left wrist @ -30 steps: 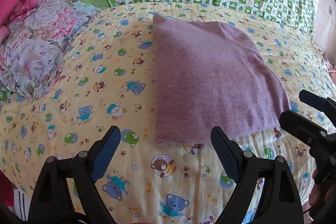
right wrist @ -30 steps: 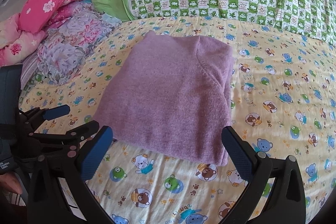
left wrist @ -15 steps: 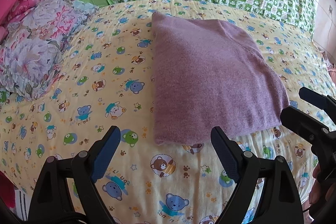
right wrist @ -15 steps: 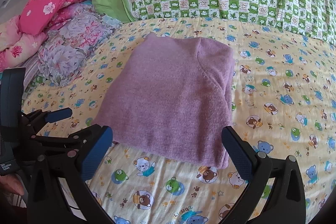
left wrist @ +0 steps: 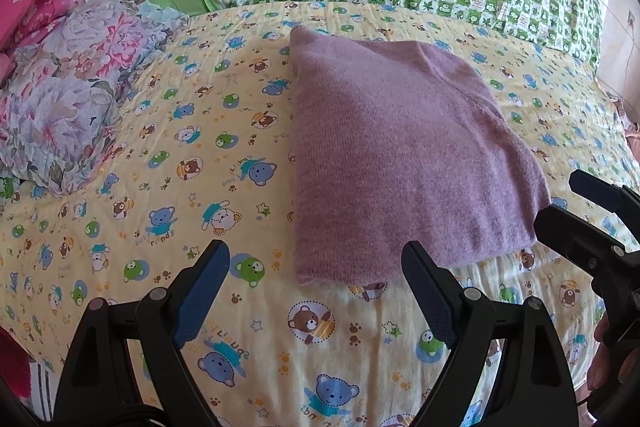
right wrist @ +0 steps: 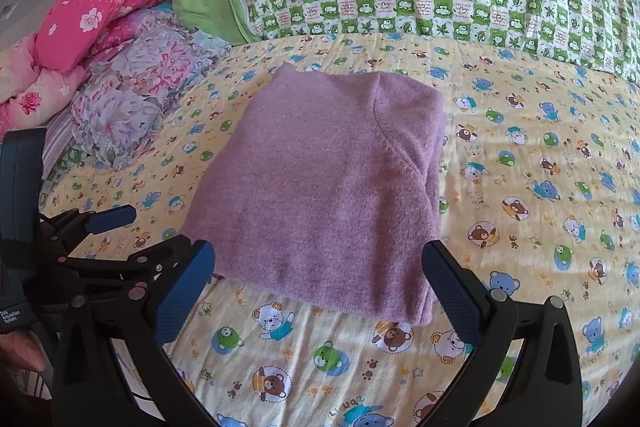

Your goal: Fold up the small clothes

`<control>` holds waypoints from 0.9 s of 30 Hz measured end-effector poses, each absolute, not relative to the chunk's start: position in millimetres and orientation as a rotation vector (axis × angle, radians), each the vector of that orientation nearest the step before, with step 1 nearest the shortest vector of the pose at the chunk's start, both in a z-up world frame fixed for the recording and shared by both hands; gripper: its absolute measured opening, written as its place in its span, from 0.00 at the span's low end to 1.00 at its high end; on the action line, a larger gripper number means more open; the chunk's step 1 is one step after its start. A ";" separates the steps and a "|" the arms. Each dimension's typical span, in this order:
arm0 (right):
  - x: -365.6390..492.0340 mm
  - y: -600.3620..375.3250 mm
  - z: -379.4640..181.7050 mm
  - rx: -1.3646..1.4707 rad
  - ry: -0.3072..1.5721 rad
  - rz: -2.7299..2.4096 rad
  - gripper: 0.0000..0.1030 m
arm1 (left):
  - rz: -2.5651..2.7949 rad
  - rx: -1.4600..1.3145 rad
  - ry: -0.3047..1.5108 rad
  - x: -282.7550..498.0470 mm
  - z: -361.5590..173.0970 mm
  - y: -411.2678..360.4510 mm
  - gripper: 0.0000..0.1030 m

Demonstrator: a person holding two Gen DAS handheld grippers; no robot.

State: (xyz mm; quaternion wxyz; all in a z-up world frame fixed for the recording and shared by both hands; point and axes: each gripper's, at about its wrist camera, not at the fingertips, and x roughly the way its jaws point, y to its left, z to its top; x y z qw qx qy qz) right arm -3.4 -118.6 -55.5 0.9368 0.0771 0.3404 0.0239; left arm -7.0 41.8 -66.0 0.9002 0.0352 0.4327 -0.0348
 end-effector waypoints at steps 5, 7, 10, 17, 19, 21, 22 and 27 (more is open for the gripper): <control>-1.4 -119.8 -54.5 0.169 0.695 0.043 1.00 | -0.070 0.064 0.903 -2.9 -64.3 41.3 0.86; -1.2 -120.6 -54.0 0.170 0.695 0.047 1.00 | -0.067 0.065 0.906 -2.1 -64.1 40.8 0.86; -0.7 -120.1 -53.9 0.172 0.693 0.042 1.00 | -0.069 0.063 0.908 -0.8 -64.4 40.8 0.86; -0.4 -121.8 -53.9 0.177 0.694 0.044 1.00 | -0.067 0.061 0.918 1.3 -66.4 37.7 0.86; -0.1 -123.2 -54.1 0.173 0.694 0.043 1.00 | -0.066 0.063 0.918 1.0 -66.3 37.6 0.86; 0.4 -123.1 -53.7 0.174 0.695 0.047 1.00 | -0.068 0.061 0.920 0.8 -66.5 37.6 0.86; 0.3 -122.7 -53.5 0.174 0.694 0.046 1.00 | -0.067 0.063 0.922 0.9 -66.6 37.6 0.86; 0.1 -123.3 -53.6 0.177 0.691 0.043 1.00 | -0.065 0.069 0.925 1.7 -65.7 37.7 0.86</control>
